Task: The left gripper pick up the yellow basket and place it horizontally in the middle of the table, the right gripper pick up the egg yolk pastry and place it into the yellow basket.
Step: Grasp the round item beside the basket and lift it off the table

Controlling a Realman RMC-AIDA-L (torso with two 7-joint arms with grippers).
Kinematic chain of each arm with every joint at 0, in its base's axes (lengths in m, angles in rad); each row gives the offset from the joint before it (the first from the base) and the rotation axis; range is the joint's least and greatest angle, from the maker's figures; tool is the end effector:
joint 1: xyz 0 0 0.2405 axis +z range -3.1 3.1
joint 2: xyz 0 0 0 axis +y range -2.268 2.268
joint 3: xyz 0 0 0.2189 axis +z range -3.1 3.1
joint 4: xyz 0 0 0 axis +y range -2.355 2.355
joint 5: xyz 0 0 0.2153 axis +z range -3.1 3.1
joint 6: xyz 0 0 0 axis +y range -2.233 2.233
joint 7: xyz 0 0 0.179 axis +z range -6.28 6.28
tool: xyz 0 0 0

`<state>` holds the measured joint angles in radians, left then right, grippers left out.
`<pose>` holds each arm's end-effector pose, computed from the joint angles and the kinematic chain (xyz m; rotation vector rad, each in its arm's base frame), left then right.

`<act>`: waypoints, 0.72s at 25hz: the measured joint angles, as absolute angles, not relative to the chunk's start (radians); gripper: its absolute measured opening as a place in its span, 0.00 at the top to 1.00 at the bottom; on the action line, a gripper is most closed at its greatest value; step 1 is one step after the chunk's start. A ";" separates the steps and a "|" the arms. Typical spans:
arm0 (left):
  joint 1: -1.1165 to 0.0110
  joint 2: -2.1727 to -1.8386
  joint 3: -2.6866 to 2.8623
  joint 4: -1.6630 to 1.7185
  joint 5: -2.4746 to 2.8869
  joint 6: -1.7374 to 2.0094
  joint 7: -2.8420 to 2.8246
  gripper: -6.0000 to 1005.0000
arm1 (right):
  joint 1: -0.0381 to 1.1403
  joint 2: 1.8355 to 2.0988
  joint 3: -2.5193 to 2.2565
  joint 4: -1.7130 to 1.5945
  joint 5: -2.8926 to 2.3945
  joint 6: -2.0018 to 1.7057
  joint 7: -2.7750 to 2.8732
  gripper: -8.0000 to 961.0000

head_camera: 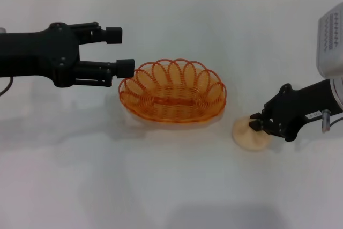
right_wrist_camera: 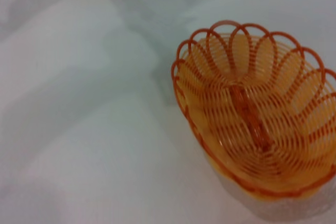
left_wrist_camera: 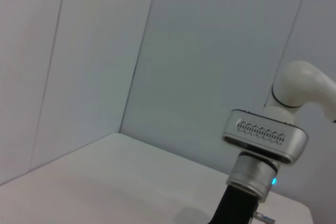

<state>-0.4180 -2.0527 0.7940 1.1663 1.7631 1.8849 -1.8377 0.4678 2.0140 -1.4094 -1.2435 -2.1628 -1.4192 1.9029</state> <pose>-0.1555 0.3020 0.0738 -2.8485 -0.5834 -0.8654 0.1728 0.3324 -0.0291 -2.9474 0.3235 -0.1284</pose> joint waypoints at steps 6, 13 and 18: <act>-0.415 -2.044 0.775 1.166 1.766 1.884 -1.838 0.12 | 0.457 2.014 -1.410 -1.338 -2.160 -1.450 1.951 0.92; -0.411 -2.040 0.764 1.169 1.770 1.886 -1.833 0.12 | 0.434 2.017 -1.418 -1.469 -2.154 -1.465 2.003 0.95; -0.412 -2.038 0.764 1.170 1.771 1.885 -1.830 0.12 | 0.449 2.020 -1.463 -1.479 -2.118 -1.425 2.001 0.95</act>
<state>-0.4120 -2.0381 0.7639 1.1700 1.7710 1.8850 -1.8301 0.4490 2.0203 -1.4629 -1.4793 -2.1185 -1.4253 2.0012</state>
